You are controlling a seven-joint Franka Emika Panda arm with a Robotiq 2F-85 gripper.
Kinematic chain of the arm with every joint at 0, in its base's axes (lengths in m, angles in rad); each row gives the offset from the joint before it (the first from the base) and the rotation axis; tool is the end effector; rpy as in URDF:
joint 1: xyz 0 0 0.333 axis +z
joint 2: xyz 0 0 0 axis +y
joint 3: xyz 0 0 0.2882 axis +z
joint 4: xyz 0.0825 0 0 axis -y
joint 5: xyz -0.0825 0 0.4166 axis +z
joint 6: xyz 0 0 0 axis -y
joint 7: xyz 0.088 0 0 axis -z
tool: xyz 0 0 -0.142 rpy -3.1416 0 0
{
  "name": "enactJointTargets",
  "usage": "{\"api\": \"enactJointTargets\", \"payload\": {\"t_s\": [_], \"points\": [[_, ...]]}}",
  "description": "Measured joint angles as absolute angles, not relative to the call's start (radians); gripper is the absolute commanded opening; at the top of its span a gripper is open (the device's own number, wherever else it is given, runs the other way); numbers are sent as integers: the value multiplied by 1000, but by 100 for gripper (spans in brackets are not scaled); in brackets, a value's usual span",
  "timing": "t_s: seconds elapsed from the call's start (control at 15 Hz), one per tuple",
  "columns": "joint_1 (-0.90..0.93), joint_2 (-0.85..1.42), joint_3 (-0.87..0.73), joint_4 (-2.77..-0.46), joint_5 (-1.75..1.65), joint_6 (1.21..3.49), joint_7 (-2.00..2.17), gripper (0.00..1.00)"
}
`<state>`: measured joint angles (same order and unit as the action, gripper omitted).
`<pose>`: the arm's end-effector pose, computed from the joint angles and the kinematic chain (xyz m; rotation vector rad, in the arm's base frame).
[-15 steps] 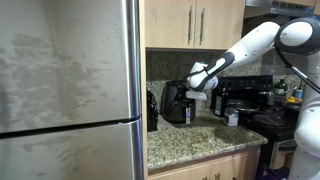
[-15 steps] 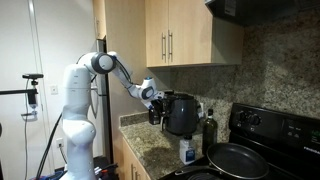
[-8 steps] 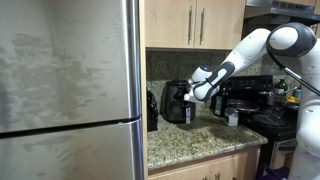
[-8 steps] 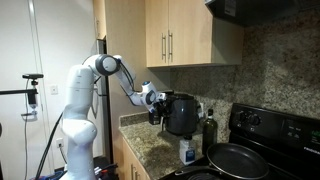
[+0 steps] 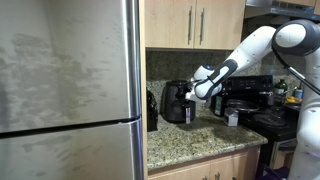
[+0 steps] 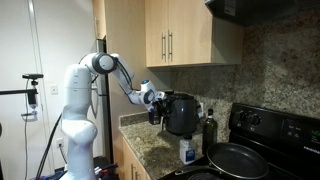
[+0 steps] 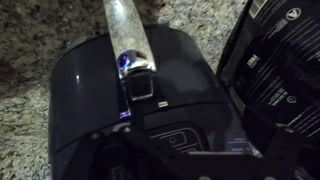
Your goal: Turn on the air fryer
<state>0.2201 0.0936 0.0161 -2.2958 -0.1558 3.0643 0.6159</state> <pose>0.5910 0.1545 0.3079 -2.7569 0.3173 -0.9216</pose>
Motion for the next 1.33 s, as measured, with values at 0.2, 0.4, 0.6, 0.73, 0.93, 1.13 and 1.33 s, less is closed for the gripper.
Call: {"api": "enactJointTargets", "payload": {"t_s": [0.2,0.4,0.6,0.73,0.93,1.13,1.33], "points": [[203,29,90,-2347,-2,3051,502,100],[203,17,93,-2358,5,3053,502,100],[205,48,94,-2355,12,3122,512,100],[208,66,91,-2361,5,3192,536,100],[209,76,78,-2363,-3,3222,552,100],[209,67,79,-2363,-3,3220,552,100],[209,0,94,-2369,20,3204,552,100]]}}
